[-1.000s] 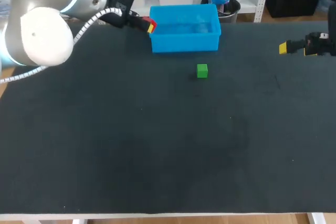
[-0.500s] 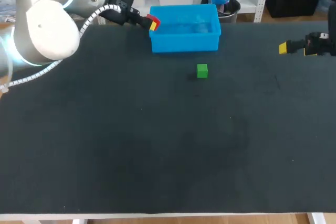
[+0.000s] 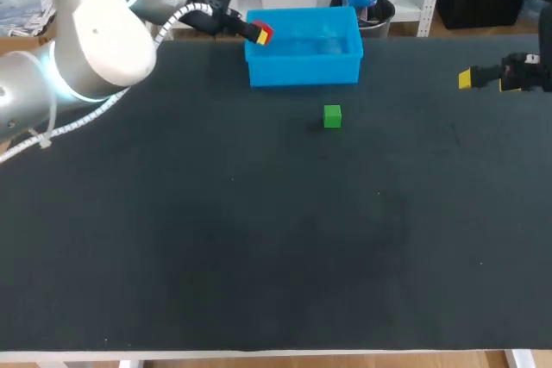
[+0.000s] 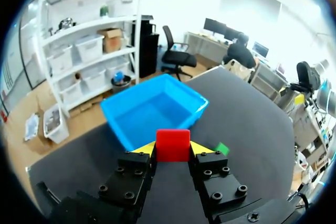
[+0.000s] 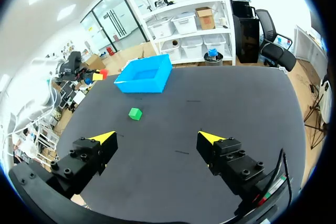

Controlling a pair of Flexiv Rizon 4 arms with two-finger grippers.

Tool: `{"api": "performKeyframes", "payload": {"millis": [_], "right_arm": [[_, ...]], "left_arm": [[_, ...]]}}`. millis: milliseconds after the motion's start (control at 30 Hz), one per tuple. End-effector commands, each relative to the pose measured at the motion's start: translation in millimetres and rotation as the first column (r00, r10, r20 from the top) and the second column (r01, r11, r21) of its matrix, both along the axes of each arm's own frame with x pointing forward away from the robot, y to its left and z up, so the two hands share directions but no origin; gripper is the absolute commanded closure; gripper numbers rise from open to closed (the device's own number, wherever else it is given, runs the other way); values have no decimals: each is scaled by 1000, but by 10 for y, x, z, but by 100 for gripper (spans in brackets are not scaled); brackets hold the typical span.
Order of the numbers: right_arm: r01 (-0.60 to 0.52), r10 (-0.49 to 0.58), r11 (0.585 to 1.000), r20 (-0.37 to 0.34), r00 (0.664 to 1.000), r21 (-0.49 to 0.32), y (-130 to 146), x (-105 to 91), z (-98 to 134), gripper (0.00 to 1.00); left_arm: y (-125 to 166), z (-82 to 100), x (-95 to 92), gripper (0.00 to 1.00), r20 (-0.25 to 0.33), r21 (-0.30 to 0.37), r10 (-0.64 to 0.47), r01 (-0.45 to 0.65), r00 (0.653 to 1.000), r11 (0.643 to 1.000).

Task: Use the left arm to pick the red cube and place it into the blue plastic box first, then use the right arm to grasp the green cube and put it into the same blue plastic box after the first action is fully finished.

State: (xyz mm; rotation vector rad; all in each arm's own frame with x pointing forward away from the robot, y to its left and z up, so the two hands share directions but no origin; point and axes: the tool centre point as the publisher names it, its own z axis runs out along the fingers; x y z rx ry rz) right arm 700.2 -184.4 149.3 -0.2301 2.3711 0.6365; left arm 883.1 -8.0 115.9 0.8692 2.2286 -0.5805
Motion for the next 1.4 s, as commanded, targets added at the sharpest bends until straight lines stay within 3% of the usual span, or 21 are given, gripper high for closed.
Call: {"api": "performKeyframes", "payload": {"millis": [33, 367, 767, 1400], "right_arm": [[0, 0, 1000, -1, 1000, -1, 1, 2, 0, 0], [0, 0, 1000, -1, 1000, -1, 1, 2, 0, 0], [0, 0, 1000, -1, 1000, -1, 1, 2, 0, 0], [0, 0, 1000, -1, 1000, -1, 1, 2, 0, 0]], "left_arm": [[-112, -75, 252, 100, -18, 5, -18, 18, 1000, 1000], [-248, -177, 552, 100, -32, 5, -31, 32, 999, 999], [-372, -376, 766, 100, -65, 21, -34, 35, 997, 999], [-460, -645, 811, 100, -122, 85, 5, 6, 993, 996]]}}
